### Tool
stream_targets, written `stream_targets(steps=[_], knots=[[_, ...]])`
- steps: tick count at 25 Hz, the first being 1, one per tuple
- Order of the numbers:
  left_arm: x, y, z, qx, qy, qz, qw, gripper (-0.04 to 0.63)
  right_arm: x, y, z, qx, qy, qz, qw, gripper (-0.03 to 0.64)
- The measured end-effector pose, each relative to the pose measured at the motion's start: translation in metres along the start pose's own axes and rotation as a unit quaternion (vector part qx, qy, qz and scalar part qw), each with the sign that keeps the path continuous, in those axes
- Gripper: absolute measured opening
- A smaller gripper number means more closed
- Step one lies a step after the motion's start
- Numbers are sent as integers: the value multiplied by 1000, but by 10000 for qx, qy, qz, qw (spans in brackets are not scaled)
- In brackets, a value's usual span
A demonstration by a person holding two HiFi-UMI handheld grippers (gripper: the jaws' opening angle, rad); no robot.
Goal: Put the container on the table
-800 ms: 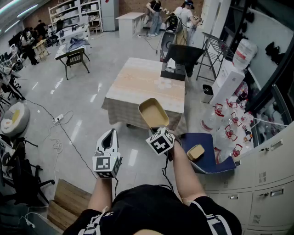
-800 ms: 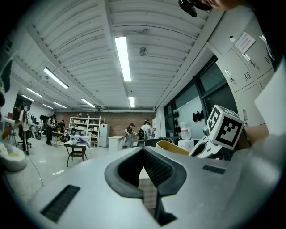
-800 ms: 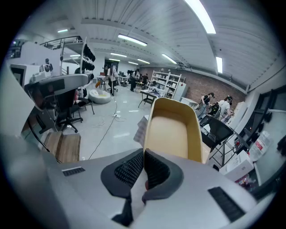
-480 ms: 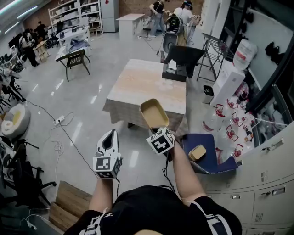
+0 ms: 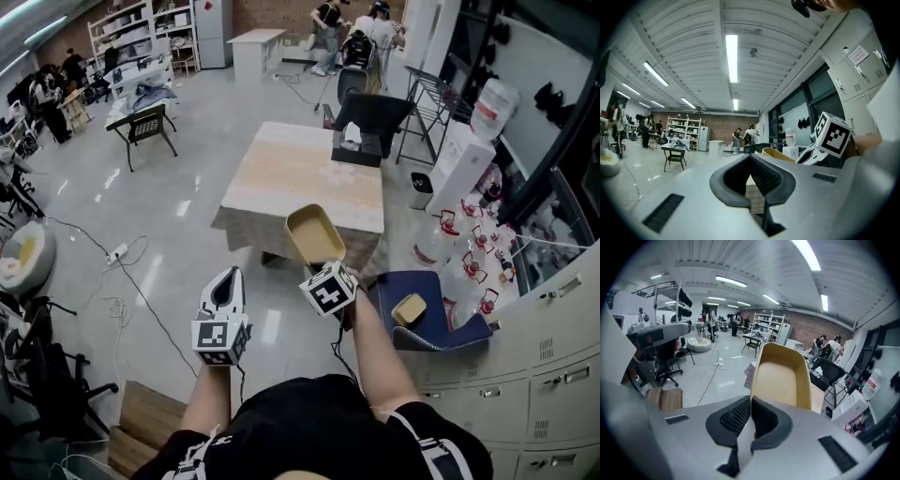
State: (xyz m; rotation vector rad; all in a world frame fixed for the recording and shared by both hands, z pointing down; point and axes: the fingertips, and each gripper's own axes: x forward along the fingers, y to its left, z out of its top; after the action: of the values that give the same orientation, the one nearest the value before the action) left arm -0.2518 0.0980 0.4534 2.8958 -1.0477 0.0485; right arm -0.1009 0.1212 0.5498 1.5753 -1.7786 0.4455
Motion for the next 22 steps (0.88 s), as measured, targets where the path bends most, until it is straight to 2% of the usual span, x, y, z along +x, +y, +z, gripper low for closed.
stream_targets(steps=[6,12,17,22], knots=[[9,31,-5,-64,-15,-119,9999,11,18,7,7,88,169,-122,9997,25],[34,44,-16,-2,66,-245,9997,11,43,-9,17,159,215,-236,9994,25],[71,64,-19,52,104,-238,9996,11,77,-33,38,86,210,-282,9993,25],[142,84,-18,40,177,-198,9996,11,129,-87,61,67,209,-306,9993,25]])
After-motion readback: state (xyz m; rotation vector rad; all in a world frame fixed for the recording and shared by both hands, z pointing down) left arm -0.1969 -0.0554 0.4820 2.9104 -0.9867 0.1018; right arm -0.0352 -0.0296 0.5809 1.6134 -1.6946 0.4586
